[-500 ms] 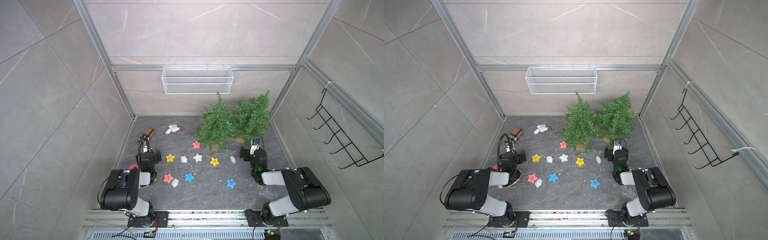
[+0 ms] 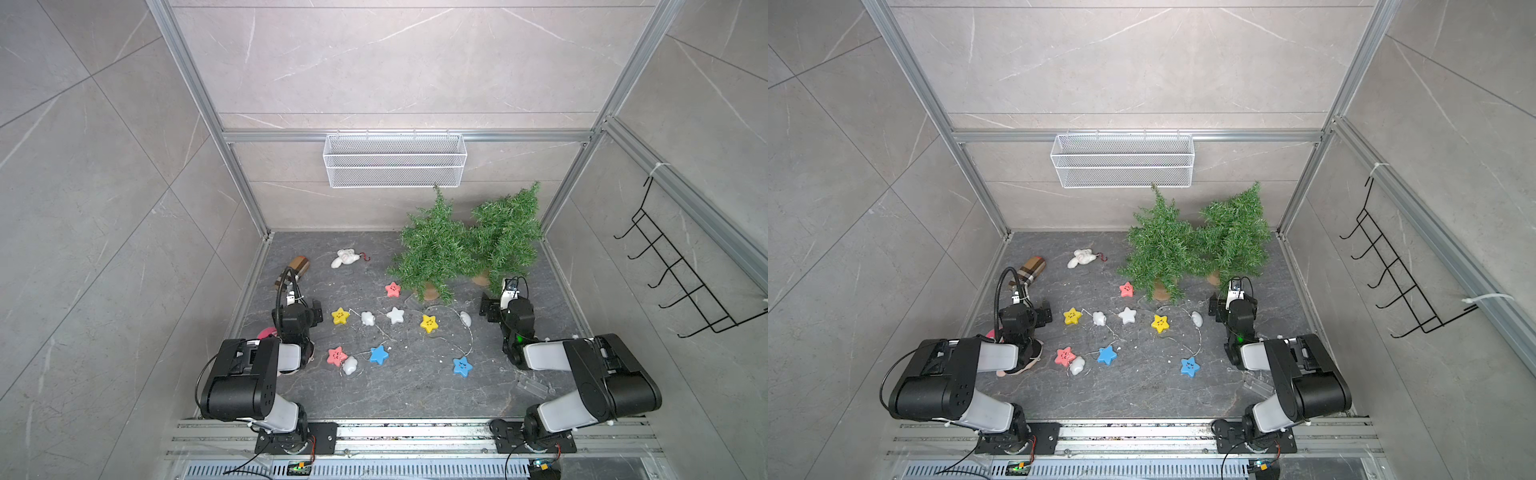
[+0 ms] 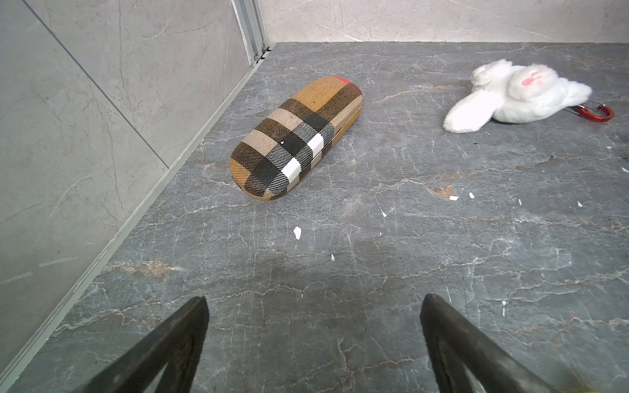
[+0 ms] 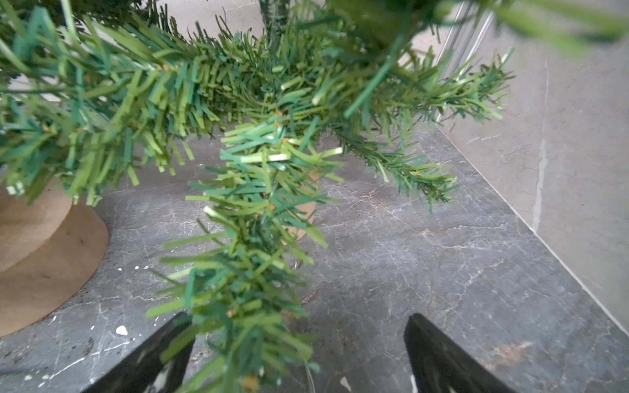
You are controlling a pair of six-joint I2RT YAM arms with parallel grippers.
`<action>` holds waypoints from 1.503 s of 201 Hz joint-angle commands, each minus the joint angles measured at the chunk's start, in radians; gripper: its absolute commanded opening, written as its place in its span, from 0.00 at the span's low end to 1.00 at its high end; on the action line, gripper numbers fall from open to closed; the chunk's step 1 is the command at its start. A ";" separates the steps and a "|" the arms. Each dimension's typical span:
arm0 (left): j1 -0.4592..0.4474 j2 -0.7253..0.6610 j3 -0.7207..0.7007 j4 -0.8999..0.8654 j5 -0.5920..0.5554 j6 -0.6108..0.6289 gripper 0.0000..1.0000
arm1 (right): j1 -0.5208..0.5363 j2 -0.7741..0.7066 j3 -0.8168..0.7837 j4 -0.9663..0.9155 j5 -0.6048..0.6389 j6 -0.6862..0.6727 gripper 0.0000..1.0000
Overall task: Wrap string light around the christmas tree
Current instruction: Adjust the light string at the center of the board.
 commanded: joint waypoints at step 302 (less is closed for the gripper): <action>-0.158 -0.332 0.018 -0.193 -0.194 0.028 1.00 | 0.202 -0.459 0.346 -1.136 0.179 0.206 0.99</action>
